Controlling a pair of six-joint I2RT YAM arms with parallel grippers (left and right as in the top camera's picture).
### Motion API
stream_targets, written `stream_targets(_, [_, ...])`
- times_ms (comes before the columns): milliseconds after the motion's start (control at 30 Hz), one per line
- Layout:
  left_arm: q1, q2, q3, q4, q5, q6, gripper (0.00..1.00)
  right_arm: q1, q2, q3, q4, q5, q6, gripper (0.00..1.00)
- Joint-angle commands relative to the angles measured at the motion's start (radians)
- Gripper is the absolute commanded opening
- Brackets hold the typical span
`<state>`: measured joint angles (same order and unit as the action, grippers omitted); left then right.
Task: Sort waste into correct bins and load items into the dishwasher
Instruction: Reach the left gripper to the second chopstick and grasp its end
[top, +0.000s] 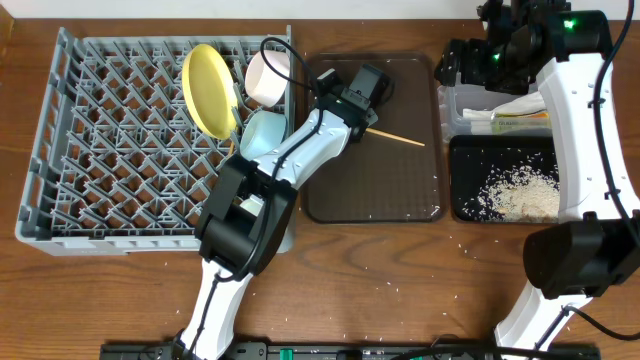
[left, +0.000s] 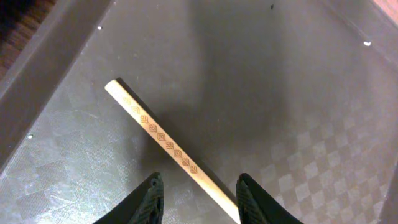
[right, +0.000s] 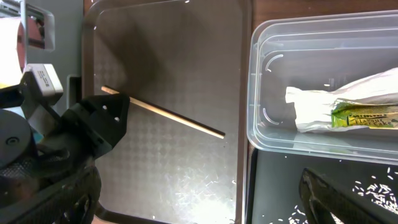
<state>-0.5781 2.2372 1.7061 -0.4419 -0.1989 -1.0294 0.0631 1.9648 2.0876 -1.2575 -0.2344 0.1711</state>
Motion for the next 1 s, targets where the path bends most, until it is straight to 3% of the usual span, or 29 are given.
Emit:
stream_targets(0, [-0.002, 0.052, 0.003, -0.006, -0.03, -0.028, 0.4, 0.01, -0.003, 0.005, 0.0, -0.002, -0.012, 0.99])
stream_targets(633, [-0.002, 0.169, 0.002, 0.002, -0.076, -0.037, 0.4, 0.01, -0.003, 0.005, 0.0, -0.002, -0.012, 0.99])
stream_targets(767, [-0.002, 0.212, 0.002, 0.002, -0.075, 0.031, 0.4, 0.01, -0.003, 0.005, 0.0, -0.002, -0.012, 0.99])
stream_targets(967, [-0.002, 0.227, 0.002, -0.081, -0.056, 0.072, 0.24, 0.009, -0.003, 0.005, 0.0, -0.002, -0.012, 0.99])
